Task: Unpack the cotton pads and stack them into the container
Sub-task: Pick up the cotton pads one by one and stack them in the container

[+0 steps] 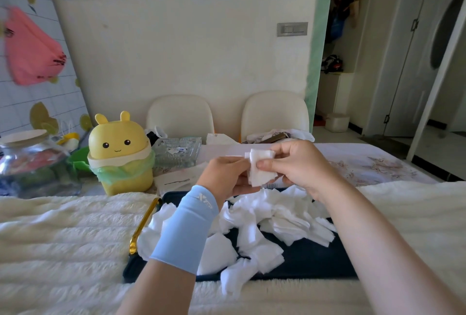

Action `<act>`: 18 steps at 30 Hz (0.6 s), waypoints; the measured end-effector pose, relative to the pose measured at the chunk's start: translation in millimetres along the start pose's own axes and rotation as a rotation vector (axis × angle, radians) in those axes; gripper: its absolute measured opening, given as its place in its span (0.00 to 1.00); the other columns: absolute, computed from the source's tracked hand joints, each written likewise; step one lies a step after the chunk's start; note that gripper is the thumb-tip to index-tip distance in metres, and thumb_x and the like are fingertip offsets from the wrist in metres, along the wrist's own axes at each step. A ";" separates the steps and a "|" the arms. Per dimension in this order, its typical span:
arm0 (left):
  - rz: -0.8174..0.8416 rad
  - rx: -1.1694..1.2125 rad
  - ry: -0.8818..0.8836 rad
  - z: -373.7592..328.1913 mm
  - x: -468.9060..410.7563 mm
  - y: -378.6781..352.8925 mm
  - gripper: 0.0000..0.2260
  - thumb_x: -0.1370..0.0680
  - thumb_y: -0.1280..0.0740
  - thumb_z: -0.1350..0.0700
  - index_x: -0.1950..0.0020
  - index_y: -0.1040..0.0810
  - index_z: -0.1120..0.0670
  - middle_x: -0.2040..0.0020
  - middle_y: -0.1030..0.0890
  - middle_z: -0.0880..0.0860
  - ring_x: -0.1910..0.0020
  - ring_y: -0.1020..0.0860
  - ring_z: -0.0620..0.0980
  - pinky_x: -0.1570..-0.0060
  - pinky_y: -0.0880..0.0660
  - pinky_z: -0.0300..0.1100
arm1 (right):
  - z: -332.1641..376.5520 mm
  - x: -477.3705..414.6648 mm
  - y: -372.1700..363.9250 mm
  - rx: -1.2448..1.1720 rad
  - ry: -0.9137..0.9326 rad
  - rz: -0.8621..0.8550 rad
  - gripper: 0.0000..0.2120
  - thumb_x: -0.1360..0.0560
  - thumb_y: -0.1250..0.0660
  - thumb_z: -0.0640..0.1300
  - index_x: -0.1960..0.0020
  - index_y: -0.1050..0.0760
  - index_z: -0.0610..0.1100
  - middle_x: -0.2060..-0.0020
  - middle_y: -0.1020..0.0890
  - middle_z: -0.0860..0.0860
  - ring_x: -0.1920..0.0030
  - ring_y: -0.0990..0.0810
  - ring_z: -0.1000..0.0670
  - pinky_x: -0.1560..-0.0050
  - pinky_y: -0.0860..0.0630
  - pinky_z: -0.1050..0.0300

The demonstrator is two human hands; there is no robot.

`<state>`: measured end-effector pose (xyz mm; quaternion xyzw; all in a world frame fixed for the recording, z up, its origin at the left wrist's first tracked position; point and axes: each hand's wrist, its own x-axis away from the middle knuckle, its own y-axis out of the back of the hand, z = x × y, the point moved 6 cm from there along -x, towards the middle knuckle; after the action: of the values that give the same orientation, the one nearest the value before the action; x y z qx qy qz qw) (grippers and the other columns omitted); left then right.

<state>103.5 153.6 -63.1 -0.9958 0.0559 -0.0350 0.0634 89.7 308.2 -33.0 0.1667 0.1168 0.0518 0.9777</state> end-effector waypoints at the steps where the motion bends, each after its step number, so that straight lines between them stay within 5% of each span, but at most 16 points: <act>1: 0.011 0.007 0.006 0.4 1.2 -0.4 0.11 0.18 0.39 0.61 0.42 0.19 0.64 0.49 0.15 0.63 0.49 0.15 0.58 0.57 0.17 0.44 | -0.3 0.1 0.1 0.002 -0.002 0.004 0.07 0.30 0.21 0.40 0.55 0.16 0.48 0.64 0.13 0.50 0.63 0.14 0.48 0.59 0.20 0.46; 4: 0.036 0.030 0.006 0.6 2.6 -1.0 0.12 0.18 0.39 0.60 0.41 0.20 0.64 0.48 0.15 0.63 0.48 0.16 0.59 0.55 0.17 0.45 | -0.5 0.5 -0.1 -0.004 -0.005 0.020 0.07 0.30 0.21 0.39 0.56 0.17 0.45 0.66 0.14 0.49 0.65 0.15 0.47 0.56 0.21 0.44; 8: 0.080 0.032 0.015 -2.1 2.9 -4.6 0.15 0.17 0.39 0.54 0.40 0.21 0.63 0.47 0.16 0.64 0.48 0.16 0.60 0.55 0.17 0.46 | 0.9 -0.1 -2.0 0.023 0.008 -0.001 0.12 0.33 0.19 0.41 0.53 0.18 0.45 0.67 0.16 0.53 0.67 0.18 0.50 0.66 0.21 0.59; 12: 0.148 -0.090 -0.031 -4.3 4.0 -3.8 0.19 0.23 0.30 0.49 0.41 0.19 0.62 0.46 0.15 0.61 0.45 0.17 0.58 0.50 0.18 0.44 | -9.7 -1.6 -2.2 -0.059 -0.088 0.047 0.22 0.35 0.18 0.51 0.43 0.18 0.51 0.54 0.15 0.51 0.55 0.15 0.48 0.58 0.20 0.50; 15: 0.160 -0.165 -0.058 -5.6 4.6 0.1 0.11 0.24 0.28 0.62 0.43 0.18 0.63 0.48 0.15 0.60 0.49 0.15 0.54 0.50 0.18 0.43 | -14.8 -2.0 -0.9 -0.196 -0.127 0.112 0.11 0.30 0.21 0.46 0.48 0.16 0.48 0.61 0.15 0.52 0.62 0.19 0.52 0.62 0.30 0.55; 18: 0.113 -0.220 -0.047 -6.1 2.8 6.7 0.09 0.24 0.29 0.64 0.45 0.18 0.62 0.50 0.15 0.60 0.52 0.15 0.55 0.51 0.18 0.44 | -12.7 -2.5 4.5 -0.147 -0.081 0.073 0.05 0.26 0.24 0.46 0.51 0.16 0.48 0.63 0.16 0.53 0.66 0.22 0.53 0.65 0.30 0.57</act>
<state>105.1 145.9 -57.7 -0.9925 0.1140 -0.0017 -0.0429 83.9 316.1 -42.6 0.1007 0.0670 0.0890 0.9887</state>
